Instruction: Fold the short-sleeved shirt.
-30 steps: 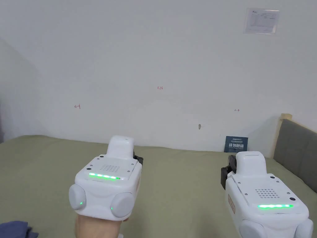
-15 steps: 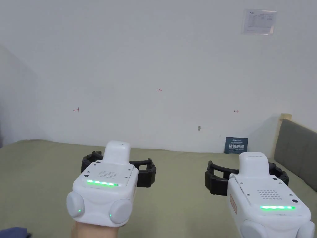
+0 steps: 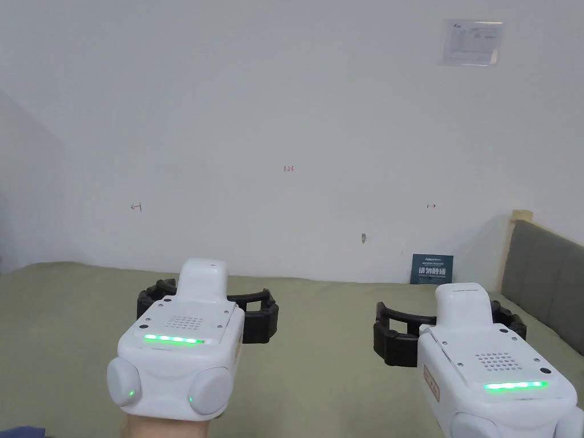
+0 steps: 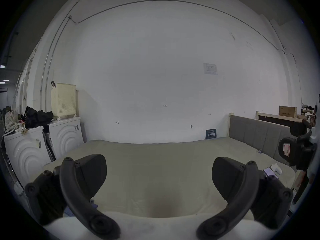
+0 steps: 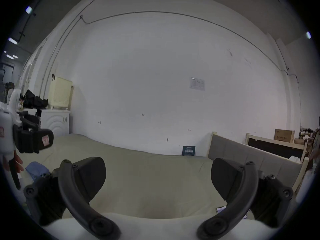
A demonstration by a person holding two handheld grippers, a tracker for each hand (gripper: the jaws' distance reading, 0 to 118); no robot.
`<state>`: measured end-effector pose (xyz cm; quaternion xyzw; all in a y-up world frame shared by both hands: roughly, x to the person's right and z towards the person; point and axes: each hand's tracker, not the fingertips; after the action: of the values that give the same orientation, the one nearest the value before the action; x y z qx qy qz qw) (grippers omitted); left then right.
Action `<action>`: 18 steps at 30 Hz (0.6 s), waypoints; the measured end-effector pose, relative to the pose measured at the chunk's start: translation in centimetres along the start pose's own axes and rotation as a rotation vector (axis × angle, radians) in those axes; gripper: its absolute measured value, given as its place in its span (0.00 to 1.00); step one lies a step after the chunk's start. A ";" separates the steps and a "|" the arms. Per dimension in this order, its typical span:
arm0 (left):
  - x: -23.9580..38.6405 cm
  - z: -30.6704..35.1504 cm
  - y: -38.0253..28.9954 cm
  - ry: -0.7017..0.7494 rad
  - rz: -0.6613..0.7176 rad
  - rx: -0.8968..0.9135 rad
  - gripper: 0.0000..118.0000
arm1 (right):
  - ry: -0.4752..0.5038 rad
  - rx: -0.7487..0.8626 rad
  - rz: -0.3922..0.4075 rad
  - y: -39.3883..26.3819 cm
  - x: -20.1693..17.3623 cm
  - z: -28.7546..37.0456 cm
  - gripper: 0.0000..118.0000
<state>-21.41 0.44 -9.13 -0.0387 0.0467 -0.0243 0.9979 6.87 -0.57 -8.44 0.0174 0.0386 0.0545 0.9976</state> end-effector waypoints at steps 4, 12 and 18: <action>-0.5 0.1 -0.1 -0.015 0.015 -0.024 1.00 | -0.002 -0.034 -0.079 0.4 0.5 -0.2 1.00; -0.5 0.7 0.4 -0.020 0.012 -0.028 1.00 | -0.059 -0.133 -0.118 1.6 0.3 -0.5 1.00; -0.5 0.9 0.7 -0.023 0.011 -0.047 1.00 | -0.052 -0.078 0.006 1.9 -0.2 0.2 1.00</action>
<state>-21.79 1.22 -8.20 -0.0620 0.0357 -0.0175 0.9973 6.44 1.26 -8.18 -0.0198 0.0104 0.0583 0.9980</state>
